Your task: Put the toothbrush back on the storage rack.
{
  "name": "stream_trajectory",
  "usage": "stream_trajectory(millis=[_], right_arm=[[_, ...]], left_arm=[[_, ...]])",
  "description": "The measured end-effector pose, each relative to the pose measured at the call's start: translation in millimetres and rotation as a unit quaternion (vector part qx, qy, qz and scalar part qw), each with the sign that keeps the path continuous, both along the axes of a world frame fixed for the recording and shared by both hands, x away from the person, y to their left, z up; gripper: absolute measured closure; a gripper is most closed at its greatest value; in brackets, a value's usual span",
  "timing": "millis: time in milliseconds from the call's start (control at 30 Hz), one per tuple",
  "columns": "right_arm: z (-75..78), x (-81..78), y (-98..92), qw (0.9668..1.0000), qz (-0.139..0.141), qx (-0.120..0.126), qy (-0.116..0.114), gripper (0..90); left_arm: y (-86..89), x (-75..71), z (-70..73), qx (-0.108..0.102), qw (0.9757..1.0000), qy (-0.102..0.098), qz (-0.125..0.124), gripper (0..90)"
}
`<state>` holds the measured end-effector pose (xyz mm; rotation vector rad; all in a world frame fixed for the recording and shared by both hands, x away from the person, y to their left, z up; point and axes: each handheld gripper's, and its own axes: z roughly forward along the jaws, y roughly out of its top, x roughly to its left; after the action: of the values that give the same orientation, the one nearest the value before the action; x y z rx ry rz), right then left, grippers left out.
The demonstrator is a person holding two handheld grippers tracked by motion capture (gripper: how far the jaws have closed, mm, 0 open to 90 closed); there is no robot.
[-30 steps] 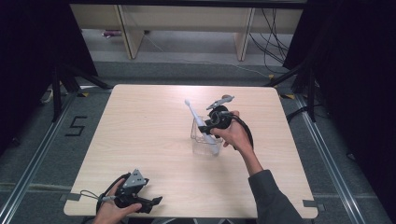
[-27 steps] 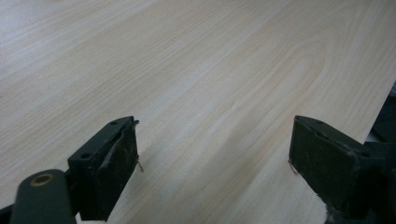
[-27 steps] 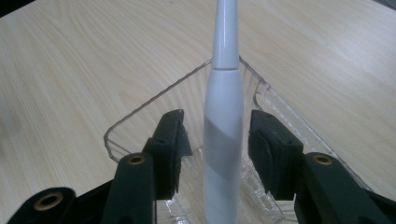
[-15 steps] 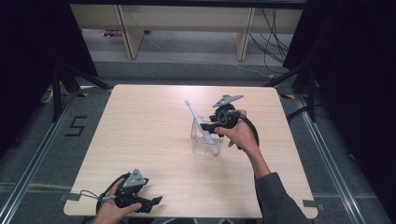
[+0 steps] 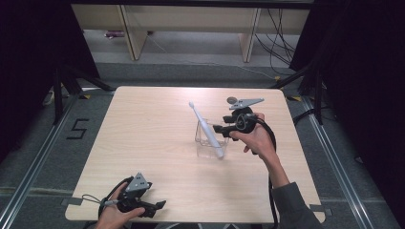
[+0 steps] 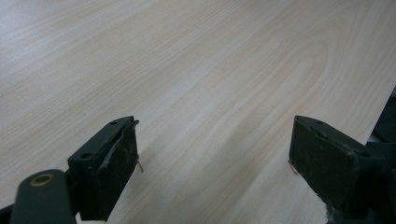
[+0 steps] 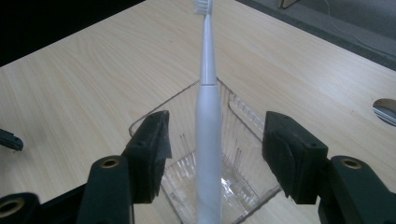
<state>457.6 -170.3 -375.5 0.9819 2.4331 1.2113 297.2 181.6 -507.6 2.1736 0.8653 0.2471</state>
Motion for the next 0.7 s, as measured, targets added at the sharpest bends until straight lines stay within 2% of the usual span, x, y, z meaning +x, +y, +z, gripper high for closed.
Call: stream_trajectory(millis=[33,200,233,267,300,333,400,467,500,533,567,600,700], right_arm=[[-0.5,-1.2,-0.7,1.0,0.0,0.009,0.002,41.7],[1.9,-5.4,-7.4,0.9999,-0.002,0.01,0.001,41.6],[2.7,-6.0,-9.7,1.0,-0.002,0.003,-0.003,41.4],[2.2,-8.2,-10.4,0.9999,-0.001,0.013,0.006,41.2],[2.9,-7.8,-12.5,1.0,0.004,0.007,-0.004,41.1],[3.1,-10.3,-12.1,0.9999,-0.002,0.013,0.007,40.9],[3.8,-12.2,-14.3,0.9999,0.0,0.013,0.007,40.6],[4.5,-13.4,-17.8,1.0,0.0,-0.001,-0.004,39.8],[5.2,-16.8,-18.6,0.9999,-0.01,-0.004,0.008,39.3],[5.2,-16.8,-18.6,0.9999,-0.01,-0.004,0.008,39.3],[5.0,-18.8,-23.0,1.0,-0.007,-0.006,-0.003,39.1],[4.3,-20.0,-25.2,0.9999,-0.005,-0.006,-0.007,38.8],[3.3,-25.6,-28.3,0.9999,-0.012,0.004,0.004,38.6]], left_arm=[[0.0,0.0,0.0,0.0,1.0,0.0,0.0,14.9],[-0.1,0.0,0.0,0.0,1.0,0.0,0.0,14.9],[-0.2,-0.2,0.0,0.0,1.0,0.0,0.001,14.9],[-0.3,-0.2,0.1,0.0,1.0,0.0,0.001,14.9],[-0.1,-0.1,0.0,0.0,1.0,0.0,0.0,14.9],[-0.1,0.0,0.0,0.0,1.0,0.0,0.0,14.9],[0.0,-0.1,0.1,0.0,1.0,0.0,0.0,14.9],[0.0,-0.1,0.1,0.0,1.0,-0.001,0.0,14.9],[0.0,-0.1,0.1,0.0,1.0,-0.001,0.0,14.9],[0.1,-0.1,0.2,0.0,1.0,-0.001,0.0,14.9],[0.0,-0.4,0.3,-0.002,1.0,0.001,-0.001,14.9],[0.0,-0.4,0.3,-0.002,1.0,0.001,-0.001,14.9],[0.0,-0.1,0.1,0.001,1.0,-0.001,0.0,14.9]])
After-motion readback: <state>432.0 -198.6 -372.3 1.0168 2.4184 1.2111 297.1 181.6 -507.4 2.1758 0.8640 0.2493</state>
